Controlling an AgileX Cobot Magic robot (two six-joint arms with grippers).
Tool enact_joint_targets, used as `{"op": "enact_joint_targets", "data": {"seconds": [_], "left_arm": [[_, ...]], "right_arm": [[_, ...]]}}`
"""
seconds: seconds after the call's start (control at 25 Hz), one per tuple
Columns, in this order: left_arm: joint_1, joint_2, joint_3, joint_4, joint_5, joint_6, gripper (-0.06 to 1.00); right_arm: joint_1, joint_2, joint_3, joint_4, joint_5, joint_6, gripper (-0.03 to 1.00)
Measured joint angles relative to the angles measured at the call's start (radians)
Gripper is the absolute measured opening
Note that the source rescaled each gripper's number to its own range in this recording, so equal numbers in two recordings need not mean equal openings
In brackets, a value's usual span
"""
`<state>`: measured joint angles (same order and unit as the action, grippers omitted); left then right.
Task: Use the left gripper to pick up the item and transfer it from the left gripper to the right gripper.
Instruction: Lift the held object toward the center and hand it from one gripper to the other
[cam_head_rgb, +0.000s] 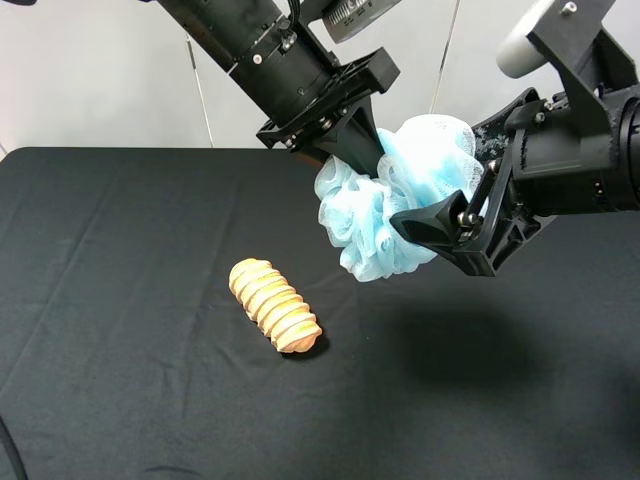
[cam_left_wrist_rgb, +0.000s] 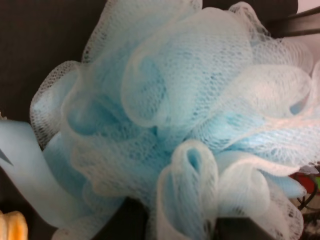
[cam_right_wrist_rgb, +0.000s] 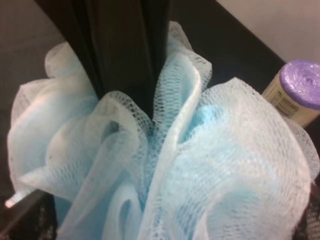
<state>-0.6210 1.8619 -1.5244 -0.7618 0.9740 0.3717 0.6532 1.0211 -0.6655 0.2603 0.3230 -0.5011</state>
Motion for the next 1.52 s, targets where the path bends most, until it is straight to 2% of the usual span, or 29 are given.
{"op": "enact_joint_targets", "data": {"seconds": [0.16, 0.36, 0.6, 0.76, 1.16, 1.52], "left_arm": [[0.000, 0.000, 0.000, -0.008, 0.000, 0.000, 0.05], [0.000, 0.000, 0.000, -0.046, 0.000, 0.005, 0.04], [0.000, 0.004, 0.000, -0.180, 0.010, 0.104, 0.04], [0.000, 0.009, 0.000, -0.237, 0.022, 0.128, 0.04], [0.000, 0.009, 0.000, -0.259, 0.050, 0.136, 0.03], [0.000, 0.011, 0.001, -0.317, 0.068, 0.229, 0.02]], "right_arm": [[0.000, 0.000, 0.000, 0.029, -0.001, -0.024, 1.00], [0.000, 0.000, 0.000, 0.088, -0.008, -0.110, 1.00], [0.000, 0.000, -0.001, 0.114, -0.024, -0.159, 1.00], [0.000, 0.000, -0.002, 0.116, -0.033, -0.163, 1.00], [0.000, 0.000, -0.002, 0.121, -0.022, -0.164, 1.00], [0.000, 0.078, -0.005, 0.121, -0.022, -0.164, 1.00]]}}
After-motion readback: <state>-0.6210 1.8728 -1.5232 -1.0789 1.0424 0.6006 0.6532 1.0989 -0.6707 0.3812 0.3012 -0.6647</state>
